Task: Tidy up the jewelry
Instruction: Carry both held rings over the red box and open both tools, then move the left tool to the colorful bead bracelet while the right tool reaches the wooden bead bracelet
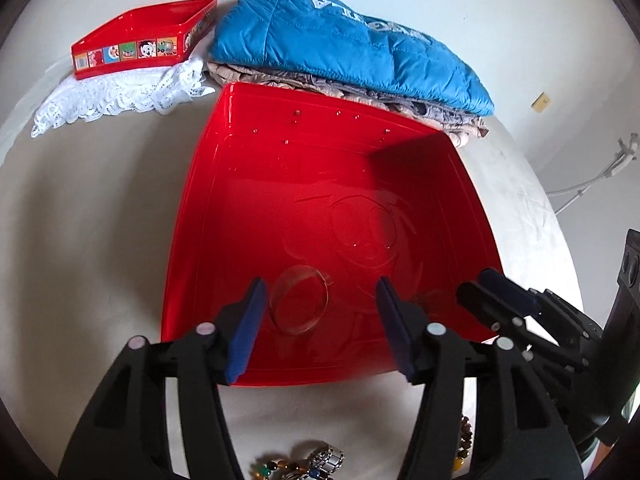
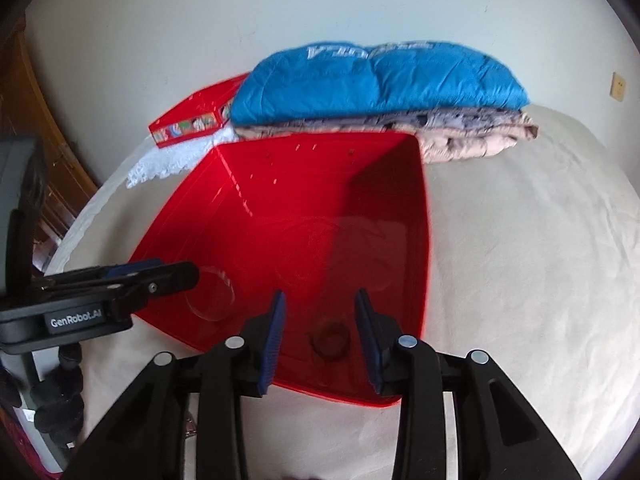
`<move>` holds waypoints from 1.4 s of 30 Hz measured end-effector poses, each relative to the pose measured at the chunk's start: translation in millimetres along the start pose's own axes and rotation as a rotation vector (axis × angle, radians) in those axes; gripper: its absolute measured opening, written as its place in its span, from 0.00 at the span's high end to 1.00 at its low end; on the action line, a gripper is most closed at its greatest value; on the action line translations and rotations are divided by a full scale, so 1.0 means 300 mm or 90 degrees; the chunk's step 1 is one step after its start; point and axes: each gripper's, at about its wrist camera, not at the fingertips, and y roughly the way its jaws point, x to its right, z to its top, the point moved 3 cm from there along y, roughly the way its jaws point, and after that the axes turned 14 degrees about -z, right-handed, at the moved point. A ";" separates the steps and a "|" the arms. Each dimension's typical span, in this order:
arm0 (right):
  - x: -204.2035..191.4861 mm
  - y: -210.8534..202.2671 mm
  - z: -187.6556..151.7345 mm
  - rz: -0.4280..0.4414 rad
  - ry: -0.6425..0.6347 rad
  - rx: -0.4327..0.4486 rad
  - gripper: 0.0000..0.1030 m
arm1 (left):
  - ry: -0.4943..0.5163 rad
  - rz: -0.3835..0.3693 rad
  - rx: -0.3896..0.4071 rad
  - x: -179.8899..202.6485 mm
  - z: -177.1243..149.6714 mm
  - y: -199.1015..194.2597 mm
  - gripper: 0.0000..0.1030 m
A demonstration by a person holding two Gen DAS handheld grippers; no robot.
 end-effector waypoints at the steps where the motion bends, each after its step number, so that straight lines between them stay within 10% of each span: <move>1: 0.007 -0.015 0.003 0.000 0.005 0.007 0.56 | 0.002 -0.004 0.008 0.002 -0.002 -0.017 0.37; 5: 0.015 -0.066 0.005 0.000 0.017 0.035 0.42 | 0.017 0.000 0.036 0.021 -0.018 -0.082 0.33; 7: 0.029 -0.090 -0.013 -0.009 0.030 0.038 0.15 | 0.030 0.004 0.041 0.032 -0.055 -0.122 0.30; 12: 0.069 -0.189 -0.086 -0.074 0.047 0.058 0.03 | 0.056 0.056 0.058 0.007 -0.183 -0.224 0.21; 19: 0.061 -0.278 -0.216 -0.116 0.010 0.046 0.03 | 0.043 0.057 0.025 -0.041 -0.382 -0.290 0.12; 31: 0.087 -0.213 -0.324 -0.026 0.061 -0.036 0.06 | 0.012 0.037 -0.021 -0.119 -0.469 -0.214 0.12; 42: 0.062 -0.167 -0.410 0.007 0.042 -0.087 0.39 | 0.000 0.036 -0.021 -0.133 -0.465 -0.219 0.12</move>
